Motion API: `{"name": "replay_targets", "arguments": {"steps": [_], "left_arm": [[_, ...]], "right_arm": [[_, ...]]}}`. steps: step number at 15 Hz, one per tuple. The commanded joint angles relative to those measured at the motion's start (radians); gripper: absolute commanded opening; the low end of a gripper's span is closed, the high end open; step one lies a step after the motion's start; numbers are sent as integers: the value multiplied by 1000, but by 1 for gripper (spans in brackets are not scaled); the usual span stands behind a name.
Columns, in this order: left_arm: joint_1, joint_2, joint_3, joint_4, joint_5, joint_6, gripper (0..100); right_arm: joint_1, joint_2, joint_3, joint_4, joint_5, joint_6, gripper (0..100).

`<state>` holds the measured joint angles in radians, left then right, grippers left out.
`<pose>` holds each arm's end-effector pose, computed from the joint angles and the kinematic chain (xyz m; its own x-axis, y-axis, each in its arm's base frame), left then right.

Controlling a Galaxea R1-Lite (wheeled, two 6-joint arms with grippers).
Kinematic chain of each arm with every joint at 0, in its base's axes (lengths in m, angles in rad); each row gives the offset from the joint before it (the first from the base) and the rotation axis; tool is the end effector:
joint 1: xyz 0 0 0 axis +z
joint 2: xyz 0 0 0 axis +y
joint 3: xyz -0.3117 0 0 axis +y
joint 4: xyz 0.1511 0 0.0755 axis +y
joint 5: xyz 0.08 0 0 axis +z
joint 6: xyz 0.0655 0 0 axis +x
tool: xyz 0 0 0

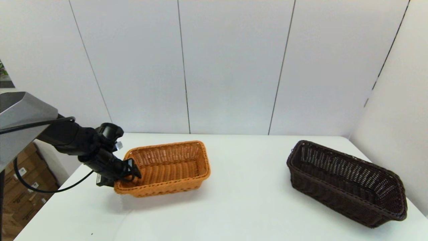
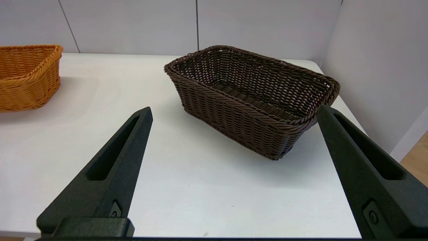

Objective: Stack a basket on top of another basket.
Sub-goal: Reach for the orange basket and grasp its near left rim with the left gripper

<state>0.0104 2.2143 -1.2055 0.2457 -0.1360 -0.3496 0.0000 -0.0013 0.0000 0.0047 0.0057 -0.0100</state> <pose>0.3766 -0.0050 0.0240 0.3096 -0.1324 -0.9416 -0.2956 0.9278 -0.2276 -0.0152 0.0004 0.0748 1.0000 0.0057 -0.0034 -0.0057 0.9999 -0.0100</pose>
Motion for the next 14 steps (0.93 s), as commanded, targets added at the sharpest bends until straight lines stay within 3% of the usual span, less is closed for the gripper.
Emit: {"name": "replay_targets", "arguments": {"steps": [1, 14], "left_arm": [[0, -16, 1, 1, -1, -2, 0], [-30, -61, 6, 3, -31, 1, 0]], "right_arm": [[-2, 1, 0, 0, 0, -1, 100], [-2, 1, 0, 0, 0, -1, 100]]}}
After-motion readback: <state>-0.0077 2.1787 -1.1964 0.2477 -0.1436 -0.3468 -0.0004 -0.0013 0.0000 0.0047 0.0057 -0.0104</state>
